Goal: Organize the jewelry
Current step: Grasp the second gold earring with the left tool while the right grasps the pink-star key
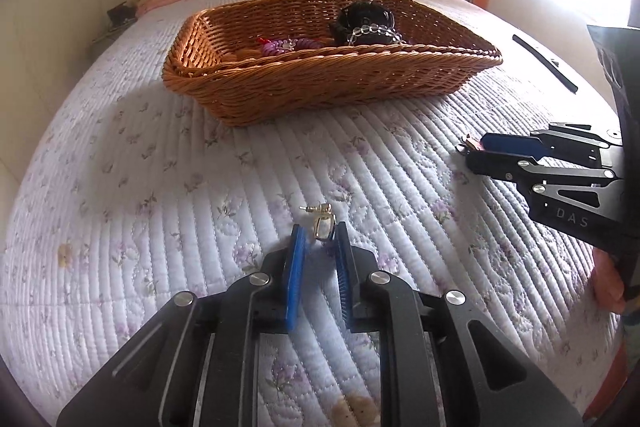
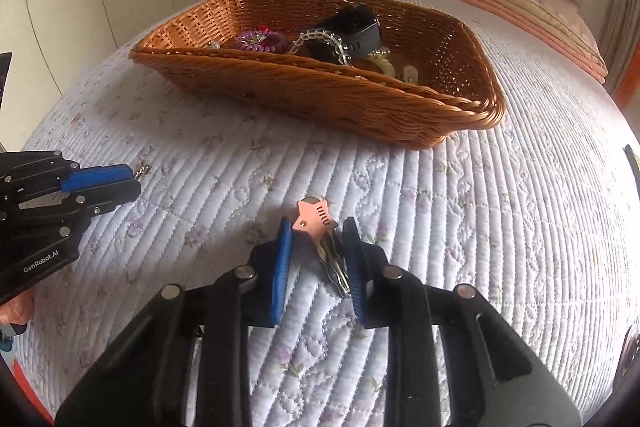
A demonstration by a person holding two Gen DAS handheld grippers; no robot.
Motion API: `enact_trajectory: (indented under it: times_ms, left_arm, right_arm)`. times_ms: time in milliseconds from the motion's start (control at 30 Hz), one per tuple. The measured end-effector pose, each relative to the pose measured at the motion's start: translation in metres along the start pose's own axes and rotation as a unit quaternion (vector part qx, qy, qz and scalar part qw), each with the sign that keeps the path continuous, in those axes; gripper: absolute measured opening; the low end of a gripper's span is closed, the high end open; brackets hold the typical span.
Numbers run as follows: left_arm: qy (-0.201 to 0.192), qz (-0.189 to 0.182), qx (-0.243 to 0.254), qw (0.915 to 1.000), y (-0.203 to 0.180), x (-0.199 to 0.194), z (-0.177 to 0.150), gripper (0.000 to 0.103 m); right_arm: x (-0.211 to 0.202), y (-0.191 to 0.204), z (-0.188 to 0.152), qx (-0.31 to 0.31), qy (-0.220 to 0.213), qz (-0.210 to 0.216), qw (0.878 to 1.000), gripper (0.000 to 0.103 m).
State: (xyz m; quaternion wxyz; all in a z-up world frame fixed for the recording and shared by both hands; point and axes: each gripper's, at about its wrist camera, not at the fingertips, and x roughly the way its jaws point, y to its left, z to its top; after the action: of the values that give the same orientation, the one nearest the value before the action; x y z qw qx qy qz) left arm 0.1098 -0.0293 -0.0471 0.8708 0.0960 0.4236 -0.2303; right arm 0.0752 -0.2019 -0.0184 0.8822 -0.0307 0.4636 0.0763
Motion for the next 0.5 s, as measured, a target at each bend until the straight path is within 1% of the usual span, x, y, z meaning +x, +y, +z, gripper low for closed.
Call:
enact_trajectory:
  times_ms: [100,167,200,233,367,500]
  left_arm:
    - [-0.001,0.006,0.004,1.0000,-0.002,0.001,0.000,0.015]
    - [-0.002,0.010,0.006,0.9999,-0.002,0.003,0.001,0.012]
    - [-0.002,0.014,0.005,0.9999,-0.001,0.003,0.001,0.004]
    - [-0.002,0.021,0.001,0.9998,0.000,0.004,0.002,0.000]
    - [-0.012,0.000,-0.017,0.9998,0.009,0.001,0.001,0.000]
    - [-0.029,-0.010,-0.015,0.9994,0.008,-0.008,0.000,0.000]
  right_arm:
    - [0.001,-0.001,0.000,0.003,-0.003,0.001,1.000,0.023]
    - [0.003,0.001,0.001,0.006,-0.006,-0.004,1.000,0.023]
    - [0.003,0.001,0.001,0.007,-0.007,-0.005,1.000,0.022]
    - [0.000,-0.001,-0.002,0.009,-0.009,-0.007,1.000,0.020]
    - [-0.004,-0.003,-0.003,0.014,-0.018,-0.008,1.000,0.020]
    - [-0.011,-0.003,-0.002,0.012,-0.030,0.000,0.999,0.020]
